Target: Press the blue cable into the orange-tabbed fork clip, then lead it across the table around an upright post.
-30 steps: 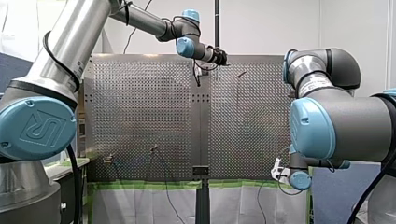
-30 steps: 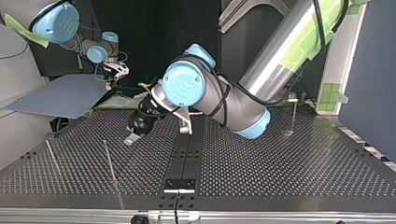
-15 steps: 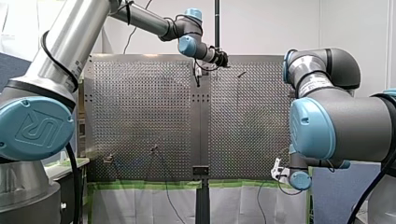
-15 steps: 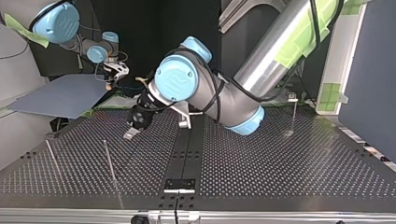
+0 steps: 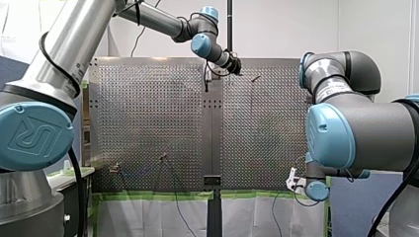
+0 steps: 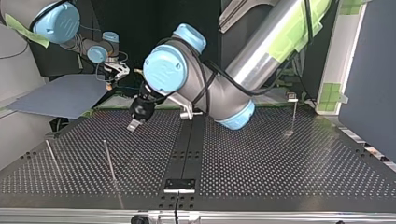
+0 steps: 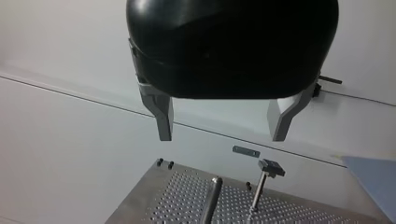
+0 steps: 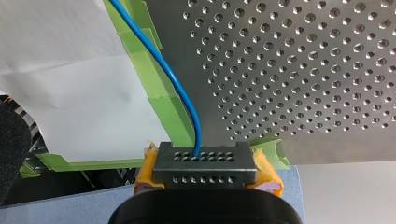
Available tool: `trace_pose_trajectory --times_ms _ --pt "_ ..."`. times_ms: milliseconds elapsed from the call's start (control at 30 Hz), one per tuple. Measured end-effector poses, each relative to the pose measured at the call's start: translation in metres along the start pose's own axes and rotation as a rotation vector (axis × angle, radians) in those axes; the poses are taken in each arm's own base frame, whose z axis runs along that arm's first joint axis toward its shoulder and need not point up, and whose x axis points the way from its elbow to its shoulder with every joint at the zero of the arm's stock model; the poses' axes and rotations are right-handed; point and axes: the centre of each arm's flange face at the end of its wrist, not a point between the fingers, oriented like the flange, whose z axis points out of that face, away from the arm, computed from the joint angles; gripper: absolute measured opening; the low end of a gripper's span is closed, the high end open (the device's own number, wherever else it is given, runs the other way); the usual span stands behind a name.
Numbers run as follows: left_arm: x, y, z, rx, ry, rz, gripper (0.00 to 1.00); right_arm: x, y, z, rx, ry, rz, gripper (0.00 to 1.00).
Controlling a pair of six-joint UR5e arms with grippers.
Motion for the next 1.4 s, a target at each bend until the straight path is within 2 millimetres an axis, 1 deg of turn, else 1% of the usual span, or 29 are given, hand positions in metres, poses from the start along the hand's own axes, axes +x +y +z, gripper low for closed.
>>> trace_pose_trajectory --times_ms 300,667,1400 --pt "0.003 -0.005 -0.006 -0.060 0.015 0.028 0.99 0.000 0.000 0.000 0.001 0.000 0.000 0.00" --pt "0.004 -0.006 -0.010 -0.140 0.003 0.005 0.99 0.000 0.000 0.000 0.000 0.000 0.000 0.00" --pt "0.004 0.005 -0.019 -0.329 -0.009 -0.008 0.99 0.000 0.000 0.000 0.000 -0.001 -0.001 0.00"
